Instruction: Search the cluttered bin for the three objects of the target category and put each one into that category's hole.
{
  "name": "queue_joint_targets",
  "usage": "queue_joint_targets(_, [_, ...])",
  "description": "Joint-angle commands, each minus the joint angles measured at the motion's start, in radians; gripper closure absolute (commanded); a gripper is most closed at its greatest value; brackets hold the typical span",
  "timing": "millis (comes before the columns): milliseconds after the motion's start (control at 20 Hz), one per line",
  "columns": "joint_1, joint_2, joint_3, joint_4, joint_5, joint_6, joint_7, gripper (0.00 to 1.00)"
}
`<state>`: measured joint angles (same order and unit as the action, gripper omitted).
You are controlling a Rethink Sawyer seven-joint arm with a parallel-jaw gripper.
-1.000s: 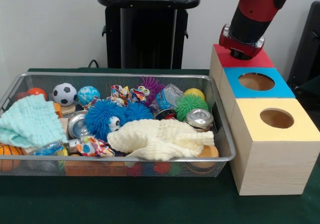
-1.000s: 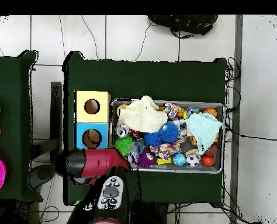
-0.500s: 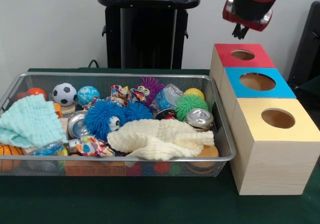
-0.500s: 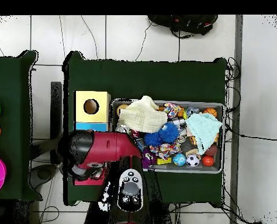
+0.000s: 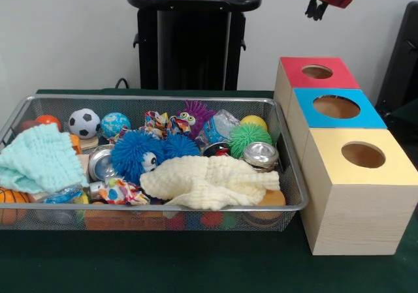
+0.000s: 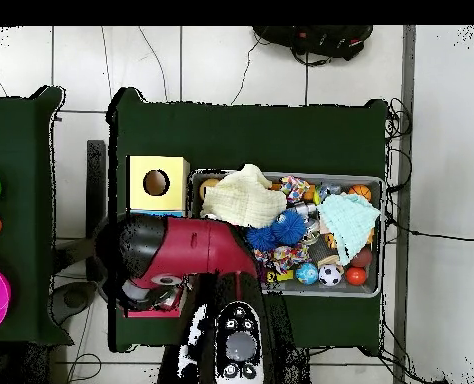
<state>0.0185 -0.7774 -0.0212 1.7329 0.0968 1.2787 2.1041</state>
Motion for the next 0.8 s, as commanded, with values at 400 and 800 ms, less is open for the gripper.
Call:
queue_joint_targets(400, [-0.042,0.034,0.018,0.155,-0.163,-0.355,-0.032,1.0])
queue_joint_targets(800, [0.009,0.069,-0.016,0.096,-0.276,-0.516,0.058,1.0])
